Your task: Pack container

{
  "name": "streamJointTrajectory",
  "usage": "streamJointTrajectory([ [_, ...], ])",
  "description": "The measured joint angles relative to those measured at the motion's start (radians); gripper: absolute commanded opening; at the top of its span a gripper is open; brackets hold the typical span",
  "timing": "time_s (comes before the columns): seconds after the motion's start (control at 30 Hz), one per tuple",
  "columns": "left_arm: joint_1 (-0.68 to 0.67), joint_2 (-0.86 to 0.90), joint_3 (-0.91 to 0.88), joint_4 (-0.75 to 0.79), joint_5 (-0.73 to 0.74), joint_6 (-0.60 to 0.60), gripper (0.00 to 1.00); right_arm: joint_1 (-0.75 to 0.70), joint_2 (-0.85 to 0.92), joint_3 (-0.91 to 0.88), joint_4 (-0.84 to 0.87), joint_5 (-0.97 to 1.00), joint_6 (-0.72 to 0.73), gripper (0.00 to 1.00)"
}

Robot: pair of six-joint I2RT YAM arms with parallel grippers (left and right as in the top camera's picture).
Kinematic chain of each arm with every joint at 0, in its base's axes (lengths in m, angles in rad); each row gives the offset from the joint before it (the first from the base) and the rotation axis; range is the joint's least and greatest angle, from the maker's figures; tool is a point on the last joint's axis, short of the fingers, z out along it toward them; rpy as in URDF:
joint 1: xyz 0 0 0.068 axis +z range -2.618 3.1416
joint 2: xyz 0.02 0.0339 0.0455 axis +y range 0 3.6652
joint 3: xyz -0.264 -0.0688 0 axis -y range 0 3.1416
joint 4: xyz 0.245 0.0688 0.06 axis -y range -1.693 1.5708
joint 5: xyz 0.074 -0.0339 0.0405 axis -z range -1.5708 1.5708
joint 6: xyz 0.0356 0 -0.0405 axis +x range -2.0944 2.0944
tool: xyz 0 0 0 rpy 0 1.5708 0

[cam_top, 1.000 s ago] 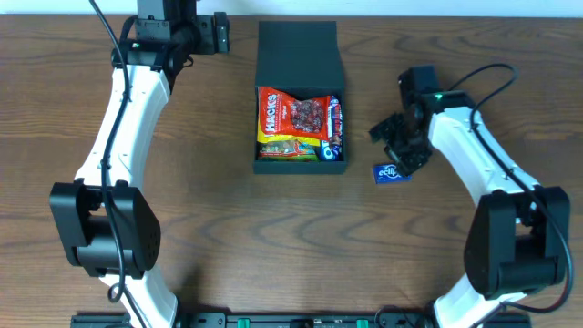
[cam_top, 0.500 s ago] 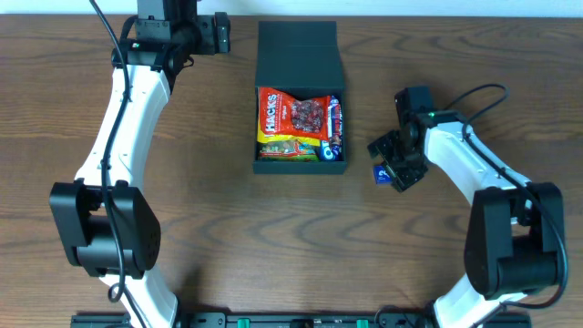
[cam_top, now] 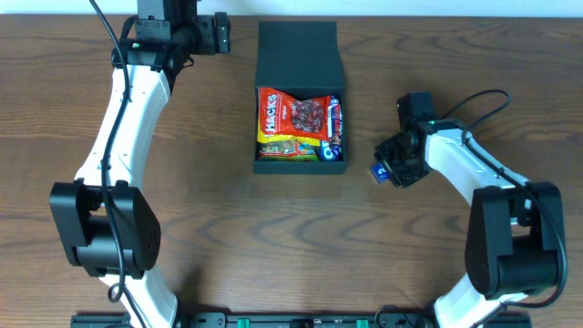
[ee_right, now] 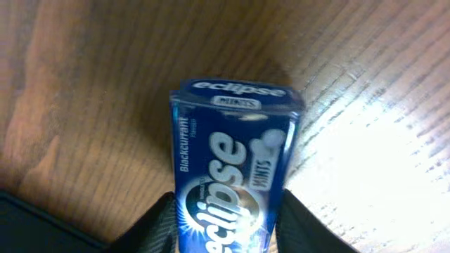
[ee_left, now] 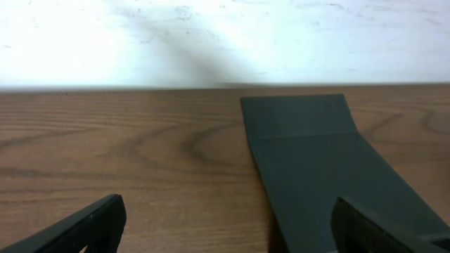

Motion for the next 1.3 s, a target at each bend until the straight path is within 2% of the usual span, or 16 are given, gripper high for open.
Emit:
streamJointTrajectory([
  [0.17, 0.000, 0.000, 0.000, 0.001, 0.000, 0.028, 0.94, -0.019, -0.001, 0.000, 0.056, 0.003, -0.081, 0.02],
  [0.33, 0.006, 0.000, 0.000, 0.001, -0.005, 0.054, 0.94, -0.024, 0.000, 0.062, 0.082, -0.019, -0.298, 0.01],
  [0.53, 0.029, 0.000, 0.000, -0.004, -0.035, 0.068, 0.94, 0.029, 0.000, 0.293, 0.080, -0.180, -0.722, 0.01],
  [0.67, 0.043, 0.000, 0.000, -0.015, -0.046, 0.069, 0.94, 0.100, 0.000, 0.385, 0.080, -0.320, -0.978, 0.01],
  [0.8, 0.053, 0.000, 0.000, -0.027, -0.050, 0.070, 0.95, 0.162, 0.000, 0.394, 0.049, -0.431, -1.260, 0.03],
  [0.93, 0.061, 0.000, 0.000, -0.040, -0.050, 0.073, 0.96, 0.230, 0.000, 0.394, -0.041, -0.490, -1.652, 0.01],
  [1.0, 0.063, 0.000, 0.000, -0.052, -0.050, 0.075, 0.97, 0.256, 0.000, 0.394, -0.067, -0.490, -1.794, 0.01],
  [1.2, 0.064, 0.000, 0.000, -0.057, -0.050, 0.077, 0.98, 0.278, 0.000, 0.394, -0.074, -0.452, -2.032, 0.01],
  [1.23, 0.064, 0.000, 0.000, -0.057, -0.050, 0.077, 0.98, 0.278, 0.000, 0.394, -0.074, -0.444, -2.046, 0.04],
  [1.27, 0.064, 0.000, 0.000, -0.057, -0.050, 0.077, 0.98, 0.278, 0.000, 0.394, -0.074, -0.435, -2.058, 0.31],
  [1.3, 0.064, 0.000, 0.000, -0.057, -0.050, 0.077, 0.98, 0.278, 0.000, 0.394, -0.074, -0.426, -2.065, 0.69],
])
